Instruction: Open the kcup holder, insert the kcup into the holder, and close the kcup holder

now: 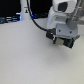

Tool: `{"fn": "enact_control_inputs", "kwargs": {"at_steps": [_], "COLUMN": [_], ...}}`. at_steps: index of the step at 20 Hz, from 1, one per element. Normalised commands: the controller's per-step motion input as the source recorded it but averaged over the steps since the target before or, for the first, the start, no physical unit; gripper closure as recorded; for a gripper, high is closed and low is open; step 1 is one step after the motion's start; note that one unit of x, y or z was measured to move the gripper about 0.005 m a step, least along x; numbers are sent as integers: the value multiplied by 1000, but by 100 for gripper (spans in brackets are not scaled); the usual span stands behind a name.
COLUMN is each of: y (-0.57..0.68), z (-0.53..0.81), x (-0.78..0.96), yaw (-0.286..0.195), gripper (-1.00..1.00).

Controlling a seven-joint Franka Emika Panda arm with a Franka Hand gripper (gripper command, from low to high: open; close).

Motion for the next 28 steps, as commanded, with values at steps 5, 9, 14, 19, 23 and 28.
{"fn": "enact_control_inputs", "kwargs": {"at_steps": [5,9,14,19,23,28], "y": [614,603,618,579,578,514], "z": [4,6,14,-61,5,4], "x": [-570,-601,-775,-786,-596,-550], "yaw": [60,69,24,24,43,57], "gripper": [-100,-100,-100,-100,-100,-100]}}
